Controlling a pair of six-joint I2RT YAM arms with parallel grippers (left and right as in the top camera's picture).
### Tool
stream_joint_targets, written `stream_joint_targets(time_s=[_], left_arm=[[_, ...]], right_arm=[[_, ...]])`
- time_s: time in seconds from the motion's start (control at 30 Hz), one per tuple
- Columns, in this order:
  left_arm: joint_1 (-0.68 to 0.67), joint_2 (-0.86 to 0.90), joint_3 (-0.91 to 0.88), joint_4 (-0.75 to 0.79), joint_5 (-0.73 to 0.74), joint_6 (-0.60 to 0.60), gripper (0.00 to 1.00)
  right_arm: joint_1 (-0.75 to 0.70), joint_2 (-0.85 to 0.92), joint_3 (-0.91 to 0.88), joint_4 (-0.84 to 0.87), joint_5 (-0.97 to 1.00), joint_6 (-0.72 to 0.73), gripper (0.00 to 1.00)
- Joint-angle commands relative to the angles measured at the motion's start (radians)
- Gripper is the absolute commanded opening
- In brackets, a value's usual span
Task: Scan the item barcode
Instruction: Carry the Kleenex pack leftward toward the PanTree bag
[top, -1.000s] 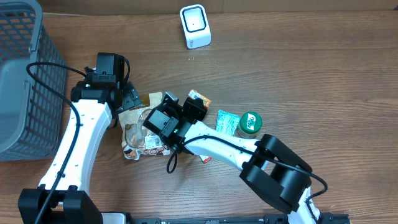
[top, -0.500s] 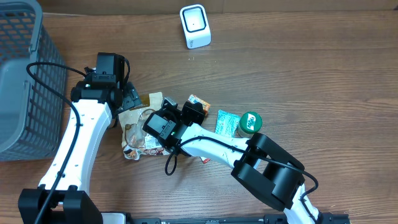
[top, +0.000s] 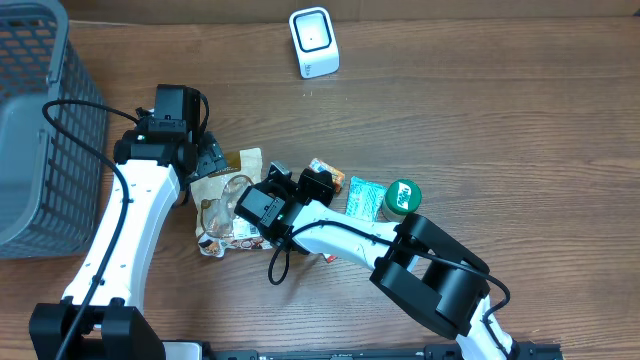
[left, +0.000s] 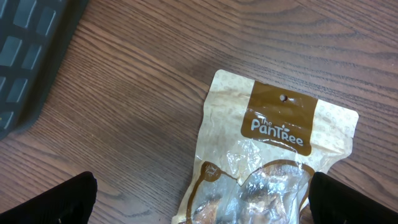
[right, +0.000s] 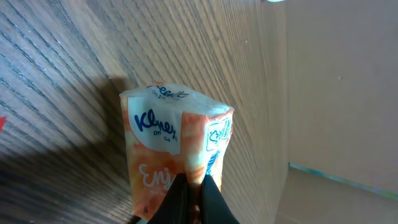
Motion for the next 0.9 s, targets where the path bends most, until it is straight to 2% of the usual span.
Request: stream_joint_targets(time_s=[0.0, 0.1, 0.4, 0.5, 0.63, 0.77, 0.87], left_arm=[[-0.001, -0.021, 0.017, -0.002, 0.004, 0.008, 1.00], [-0.001, -0.021, 0.017, -0.002, 0.004, 0.007, 1.00], [-0.001, -0.021, 0.017, -0.002, 0.005, 0.008, 1.00], [-0.001, -0.021, 0.017, -0.002, 0.004, 0.008, 1.00], [-0.001, -0.021, 0.017, -0.002, 0.004, 0.008, 1.00], [-0.001, -0.021, 0.017, -0.002, 0.004, 0.008, 1.00], [-0.001, -0.021, 0.017, -0.002, 0.005, 0.008, 1.00]], right_arm=[[0.002, 0.009, -0.005, -0.001, -0.029, 0.020, 0.04], [0.002, 0.009, -0.005, -0.004, -0.053, 0.021, 0.09], [0.002, 0.009, -0.005, -0.011, -0.065, 0.024, 0.36], [0.002, 0.008, -0.004, -0.017, -0.063, 0.024, 0.41], [0.000, 0.008, -0.003, -0.027, -0.061, 0.028, 0.43], [-0.025, -0.004, 0.022, -0.054, -0.053, 0.125, 0.41], [-0.067, -0.027, 0.055, -0.095, -0.138, 0.167, 0.39]])
